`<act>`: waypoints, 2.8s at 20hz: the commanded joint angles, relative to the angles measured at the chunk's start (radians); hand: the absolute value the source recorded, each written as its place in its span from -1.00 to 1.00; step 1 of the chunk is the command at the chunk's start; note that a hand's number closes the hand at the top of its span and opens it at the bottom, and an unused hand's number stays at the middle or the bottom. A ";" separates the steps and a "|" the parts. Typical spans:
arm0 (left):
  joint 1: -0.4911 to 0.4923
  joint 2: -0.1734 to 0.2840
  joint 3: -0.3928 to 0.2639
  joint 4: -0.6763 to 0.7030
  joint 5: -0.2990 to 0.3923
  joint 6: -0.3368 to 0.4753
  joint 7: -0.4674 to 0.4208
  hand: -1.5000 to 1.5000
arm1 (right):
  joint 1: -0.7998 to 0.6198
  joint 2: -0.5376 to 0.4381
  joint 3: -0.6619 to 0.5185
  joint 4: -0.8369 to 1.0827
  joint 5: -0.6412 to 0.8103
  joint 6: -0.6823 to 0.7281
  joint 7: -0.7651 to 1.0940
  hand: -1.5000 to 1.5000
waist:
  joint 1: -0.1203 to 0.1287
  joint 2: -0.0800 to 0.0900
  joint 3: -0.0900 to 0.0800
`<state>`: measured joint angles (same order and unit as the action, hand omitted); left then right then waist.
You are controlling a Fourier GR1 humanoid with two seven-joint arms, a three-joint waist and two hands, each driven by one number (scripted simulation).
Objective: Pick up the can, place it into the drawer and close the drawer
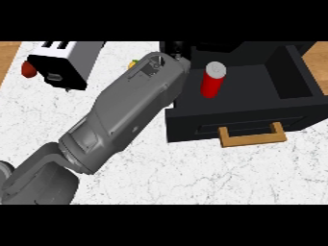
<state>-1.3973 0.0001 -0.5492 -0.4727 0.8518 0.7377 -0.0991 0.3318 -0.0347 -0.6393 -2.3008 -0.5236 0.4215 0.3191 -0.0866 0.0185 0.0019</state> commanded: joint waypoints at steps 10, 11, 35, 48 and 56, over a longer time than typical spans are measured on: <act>0.025 0.000 -0.076 -0.004 0.111 0.061 -0.077 -1.00 | -0.022 -0.049 -0.039 0.025 -0.047 0.008 0.012 -1.00 | 0.000 -0.002 0.000; 0.001 0.000 -0.075 0.004 0.131 0.070 -0.065 -1.00 | -0.013 0.004 0.004 0.017 0.017 0.036 -0.028 -1.00 | -0.017 0.004 0.001; -0.027 0.000 -0.038 -0.044 0.204 0.056 -0.170 -1.00 | -0.341 -0.080 0.367 0.029 0.981 0.007 -0.306 -1.00 | 0.103 -0.009 -0.002; 0.002 0.089 -0.034 -0.102 0.149 0.053 -0.082 -1.00 | -0.676 -0.095 0.620 0.517 1.427 -0.219 -0.356 -1.00 | 0.120 -0.016 -0.002; 0.100 0.145 -0.064 -0.227 0.098 0.086 -0.033 -1.00 | -0.778 -0.135 0.702 0.817 1.635 -0.348 -0.420 -1.00 | 0.129 -0.019 -0.002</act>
<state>-1.3465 0.1122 -0.6048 -0.6394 0.9671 0.8230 -0.1495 -0.3933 -0.1472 0.0358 -1.6268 1.0186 0.1282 -0.0817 0.0342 0.0001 -0.0003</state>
